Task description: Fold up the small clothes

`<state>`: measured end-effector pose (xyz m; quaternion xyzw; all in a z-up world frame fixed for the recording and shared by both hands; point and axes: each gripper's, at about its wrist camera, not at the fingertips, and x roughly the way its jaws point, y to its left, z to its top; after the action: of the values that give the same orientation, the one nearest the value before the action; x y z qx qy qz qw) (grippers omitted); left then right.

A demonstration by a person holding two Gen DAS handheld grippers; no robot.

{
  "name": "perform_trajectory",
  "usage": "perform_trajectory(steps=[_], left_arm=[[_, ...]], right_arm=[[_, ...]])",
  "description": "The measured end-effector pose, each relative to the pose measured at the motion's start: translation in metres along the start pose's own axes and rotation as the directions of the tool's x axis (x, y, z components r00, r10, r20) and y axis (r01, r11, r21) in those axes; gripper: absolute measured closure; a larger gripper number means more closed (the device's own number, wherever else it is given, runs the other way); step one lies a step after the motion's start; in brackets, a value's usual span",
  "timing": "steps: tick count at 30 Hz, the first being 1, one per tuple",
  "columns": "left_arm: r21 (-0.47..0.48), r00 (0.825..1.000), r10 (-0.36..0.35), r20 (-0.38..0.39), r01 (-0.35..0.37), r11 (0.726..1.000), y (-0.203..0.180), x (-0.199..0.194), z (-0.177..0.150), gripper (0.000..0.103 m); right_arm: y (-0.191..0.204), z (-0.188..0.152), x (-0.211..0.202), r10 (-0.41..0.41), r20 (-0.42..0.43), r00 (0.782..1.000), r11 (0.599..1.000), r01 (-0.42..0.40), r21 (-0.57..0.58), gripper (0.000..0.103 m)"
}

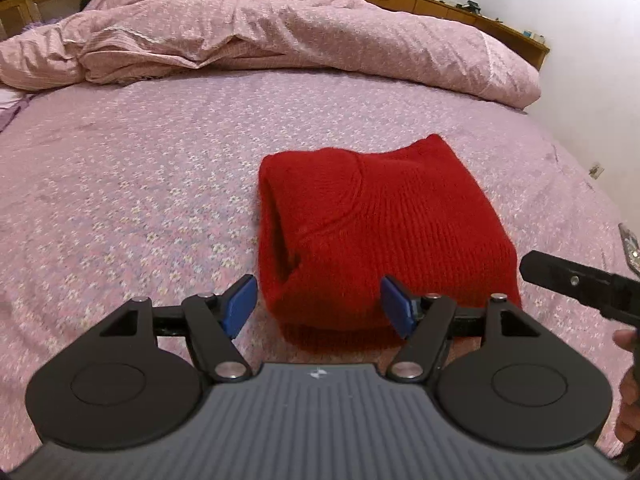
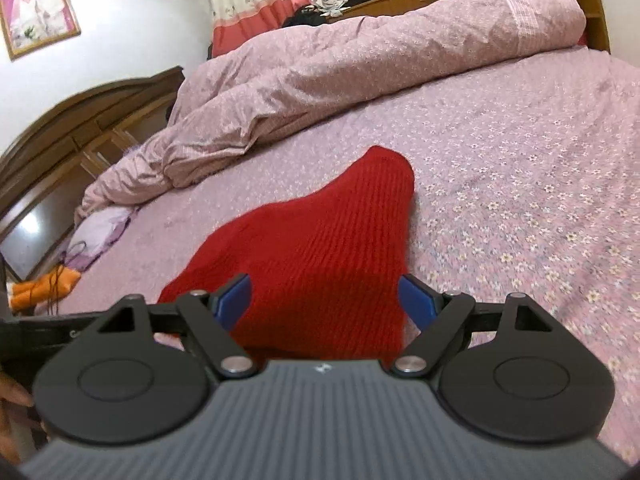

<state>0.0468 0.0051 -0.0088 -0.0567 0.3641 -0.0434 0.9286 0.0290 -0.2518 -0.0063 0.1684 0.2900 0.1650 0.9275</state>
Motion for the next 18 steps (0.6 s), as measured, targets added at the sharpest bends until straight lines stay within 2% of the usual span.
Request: perform_trajectory(steps=[2,5,18], left_arm=[[0.004,1.0,0.031,-0.006,-0.031,1.0,-0.004,-0.005,-0.006,0.023],[0.008,0.999,0.051,-0.009,-0.051,0.999,-0.009,-0.01,-0.014,0.021],[0.045,0.991,0.107,-0.084,-0.104,0.994,-0.028,0.005,-0.042,0.02]], right_arm=[[0.007,-0.005,-0.006,-0.008,0.001,1.0,0.999,0.008,-0.033,0.021],[0.014,-0.011,-0.013,-0.029,0.005,1.0,0.998,0.029,-0.061,0.021],[0.015,-0.045,-0.006,-0.122,-0.042,0.992,0.991,0.119,-0.066,0.021]])
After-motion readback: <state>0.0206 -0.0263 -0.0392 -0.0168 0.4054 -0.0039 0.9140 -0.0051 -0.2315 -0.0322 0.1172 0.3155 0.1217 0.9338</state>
